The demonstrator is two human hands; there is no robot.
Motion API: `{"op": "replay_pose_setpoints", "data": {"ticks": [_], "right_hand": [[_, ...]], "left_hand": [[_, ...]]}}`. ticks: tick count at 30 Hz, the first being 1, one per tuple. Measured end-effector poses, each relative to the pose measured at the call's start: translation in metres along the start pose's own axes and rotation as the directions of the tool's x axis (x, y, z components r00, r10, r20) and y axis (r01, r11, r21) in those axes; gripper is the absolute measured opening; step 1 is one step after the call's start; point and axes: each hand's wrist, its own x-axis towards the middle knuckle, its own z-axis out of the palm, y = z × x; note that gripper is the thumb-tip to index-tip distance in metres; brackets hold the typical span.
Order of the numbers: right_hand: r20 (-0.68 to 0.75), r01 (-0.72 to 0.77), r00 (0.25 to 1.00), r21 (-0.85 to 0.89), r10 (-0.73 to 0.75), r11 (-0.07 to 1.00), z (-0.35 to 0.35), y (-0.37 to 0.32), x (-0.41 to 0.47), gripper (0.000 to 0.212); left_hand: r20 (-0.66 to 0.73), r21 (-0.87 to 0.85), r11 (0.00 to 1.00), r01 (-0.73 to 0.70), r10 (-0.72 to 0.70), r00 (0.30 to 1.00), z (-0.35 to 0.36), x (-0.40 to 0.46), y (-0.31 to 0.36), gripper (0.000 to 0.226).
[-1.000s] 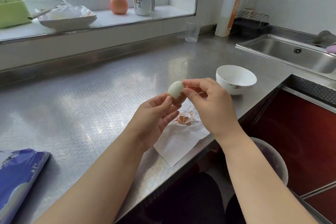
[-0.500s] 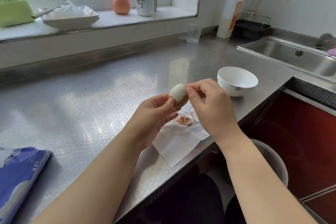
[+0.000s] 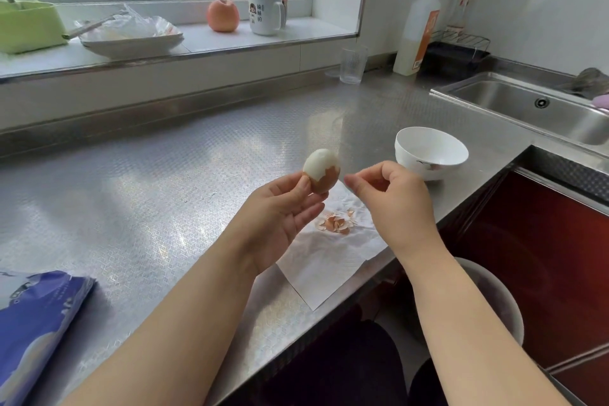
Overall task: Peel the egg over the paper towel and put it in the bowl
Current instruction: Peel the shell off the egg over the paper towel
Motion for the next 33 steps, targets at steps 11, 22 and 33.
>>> {"op": "replay_pose_setpoints", "data": {"ticks": [11,22,33], "right_hand": [[-0.021,0.028,0.999,0.237,-0.023,0.971,0.022,-0.019,-0.015,0.013],[-0.141,0.047,0.99,0.138,-0.027,0.989,0.035,-0.012,-0.014,0.017],[-0.043,-0.078,0.995,0.261,0.093,0.962,0.025,-0.024,-0.01,0.017]], "left_hand": [[-0.133,0.078,0.99,-0.115,0.124,0.983,0.011,-0.002,-0.011,0.036],[-0.224,0.214,0.964,-0.16,0.208,0.952,0.011,-0.001,-0.016,0.044],[-0.118,0.032,0.999,-0.038,0.041,0.992,0.01,-0.001,-0.01,0.027]]}}
